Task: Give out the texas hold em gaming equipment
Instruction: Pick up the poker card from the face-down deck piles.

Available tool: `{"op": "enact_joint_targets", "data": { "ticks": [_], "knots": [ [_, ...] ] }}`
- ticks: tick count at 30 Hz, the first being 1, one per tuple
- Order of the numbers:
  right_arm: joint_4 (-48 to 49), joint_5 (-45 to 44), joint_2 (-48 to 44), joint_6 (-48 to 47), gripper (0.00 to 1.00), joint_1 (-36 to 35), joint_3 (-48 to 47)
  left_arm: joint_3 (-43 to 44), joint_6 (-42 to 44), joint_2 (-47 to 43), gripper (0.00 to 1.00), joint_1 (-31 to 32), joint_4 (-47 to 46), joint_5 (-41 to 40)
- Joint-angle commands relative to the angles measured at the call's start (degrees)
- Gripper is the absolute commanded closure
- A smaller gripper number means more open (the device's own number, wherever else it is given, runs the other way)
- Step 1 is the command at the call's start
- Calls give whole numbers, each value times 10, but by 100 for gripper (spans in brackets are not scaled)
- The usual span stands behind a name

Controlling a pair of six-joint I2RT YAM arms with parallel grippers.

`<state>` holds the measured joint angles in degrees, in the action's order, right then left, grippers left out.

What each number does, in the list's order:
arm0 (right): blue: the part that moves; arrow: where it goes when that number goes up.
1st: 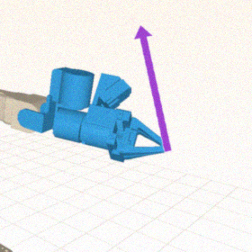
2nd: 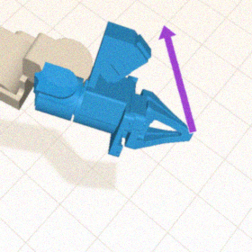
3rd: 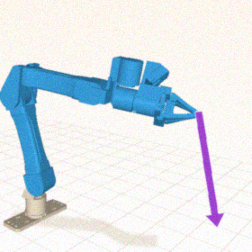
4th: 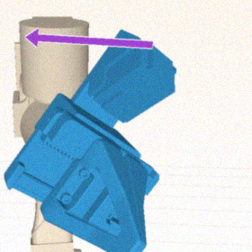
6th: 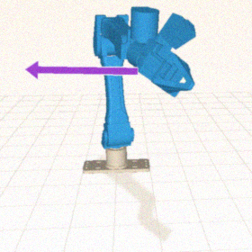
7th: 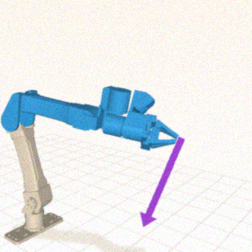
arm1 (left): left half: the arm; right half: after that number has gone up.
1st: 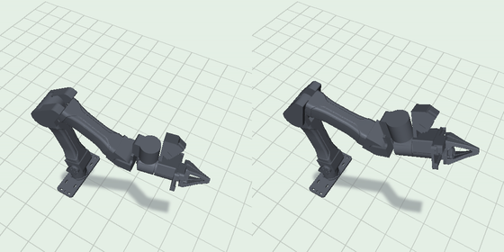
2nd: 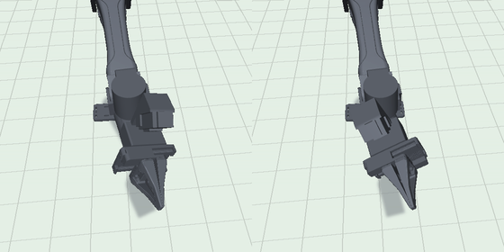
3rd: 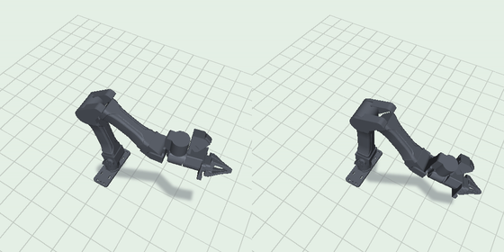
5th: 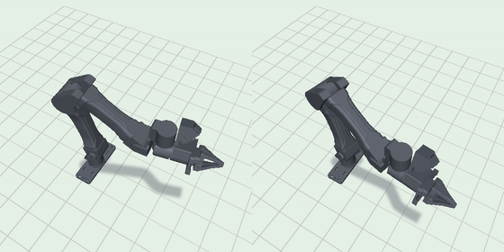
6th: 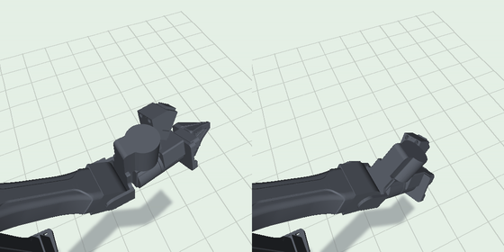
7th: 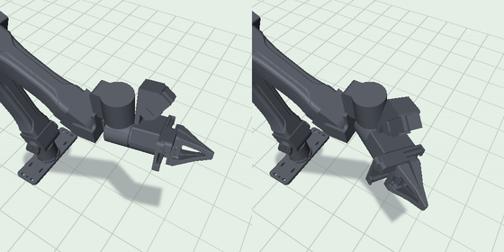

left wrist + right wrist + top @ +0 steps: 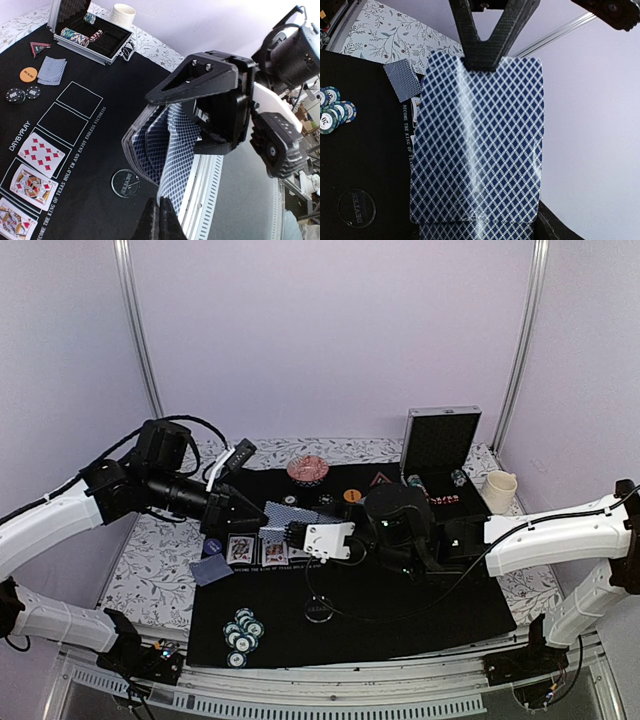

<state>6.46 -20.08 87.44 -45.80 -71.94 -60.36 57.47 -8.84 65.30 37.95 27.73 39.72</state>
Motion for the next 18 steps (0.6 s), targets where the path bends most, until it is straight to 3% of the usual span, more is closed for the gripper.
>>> {"op": "enact_joint_targets", "data": {
  "ticks": [1,18],
  "knots": [
    [11,-2,-27,24,42,12,19,13,-3,-9,100,-7,-14,13],
    [22,5,-126,76,42,69,130,100,44,50,100,-85,59,-47]
  ]
}}
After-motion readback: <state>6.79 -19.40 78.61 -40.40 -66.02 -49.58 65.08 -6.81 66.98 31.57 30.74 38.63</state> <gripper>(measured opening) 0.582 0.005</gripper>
